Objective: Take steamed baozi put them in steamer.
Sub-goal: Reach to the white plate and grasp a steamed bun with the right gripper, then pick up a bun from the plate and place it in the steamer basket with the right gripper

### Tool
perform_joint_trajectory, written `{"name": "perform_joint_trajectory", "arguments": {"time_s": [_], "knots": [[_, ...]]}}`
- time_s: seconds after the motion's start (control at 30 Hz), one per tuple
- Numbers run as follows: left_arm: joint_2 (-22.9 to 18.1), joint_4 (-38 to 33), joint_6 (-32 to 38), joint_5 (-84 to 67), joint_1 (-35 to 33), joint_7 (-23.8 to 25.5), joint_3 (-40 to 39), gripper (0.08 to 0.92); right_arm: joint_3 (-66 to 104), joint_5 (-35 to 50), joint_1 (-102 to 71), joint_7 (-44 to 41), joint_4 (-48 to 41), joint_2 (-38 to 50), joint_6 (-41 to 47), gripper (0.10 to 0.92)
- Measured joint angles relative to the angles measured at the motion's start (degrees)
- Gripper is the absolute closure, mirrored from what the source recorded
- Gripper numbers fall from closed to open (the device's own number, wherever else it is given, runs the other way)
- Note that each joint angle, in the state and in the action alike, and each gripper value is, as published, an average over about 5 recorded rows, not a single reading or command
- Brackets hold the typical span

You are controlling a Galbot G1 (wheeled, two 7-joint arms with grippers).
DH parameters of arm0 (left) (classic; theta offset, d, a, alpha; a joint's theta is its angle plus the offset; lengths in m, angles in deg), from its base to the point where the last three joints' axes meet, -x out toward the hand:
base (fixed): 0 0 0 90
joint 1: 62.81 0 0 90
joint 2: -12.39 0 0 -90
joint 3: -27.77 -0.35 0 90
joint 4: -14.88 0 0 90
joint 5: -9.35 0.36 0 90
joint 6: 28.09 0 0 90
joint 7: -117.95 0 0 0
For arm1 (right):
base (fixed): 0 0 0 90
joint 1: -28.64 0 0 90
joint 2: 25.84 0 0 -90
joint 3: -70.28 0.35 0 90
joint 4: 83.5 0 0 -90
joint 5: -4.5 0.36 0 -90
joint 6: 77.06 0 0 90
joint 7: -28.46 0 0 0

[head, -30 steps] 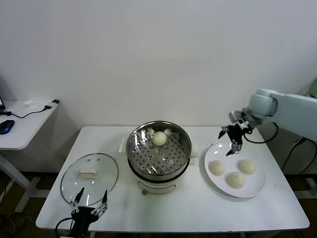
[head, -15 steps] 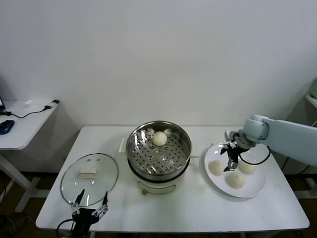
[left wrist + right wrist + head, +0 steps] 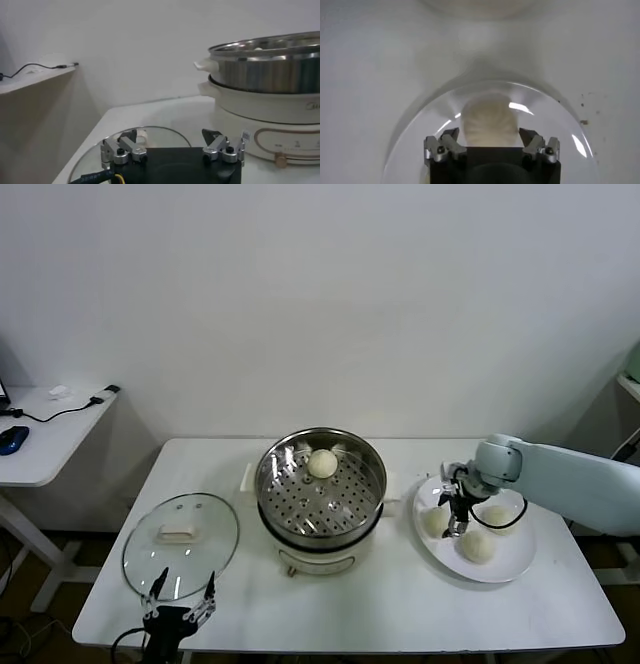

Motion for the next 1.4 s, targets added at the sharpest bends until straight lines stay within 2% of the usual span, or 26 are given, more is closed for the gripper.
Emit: {"name": "perform_joint_trajectory", "arguments": {"time_s": [0.1,0.2,0.57,0.83,1.13,1.4], "knots": [[0.00,-0.02,0.01,-0.03,0.12,0.00,0.14,0.177,0.21,-0.23,-0.18,0.06,-0.01,0.00,0.21,0.434],[0.00,-0.10,-0.02,-0.11,0.27,0.00,0.36,0.177,0.21,-0.32,0.12,-0.04,0.23,0.23,0.24,0.459],[0.07,-0.58,-0.56,-0.57,0.91,0.08,0.76,0.177,-5.38,3.35,14.11,-4.24,4.46,3.90,-1.63,0.465],[0.45,-0.44,-0.84,-0.92,1.46,0.20,-0.07,0.177,-8.50,13.02,30.17,-5.62,10.94,2.54,0.39,0.465],[0.60,-0.82,-0.98,-1.17,1.51,0.22,-0.58,0.177,-6.10,26.99,35.43,1.99,20.58,-5.65,8.71,0.465],[0.24,-1.05,-0.91,-1.14,1.38,0.06,-0.56,0.177,-3.55,31.58,31.22,10.10,21.67,-15.22,14.86,0.465]]}}
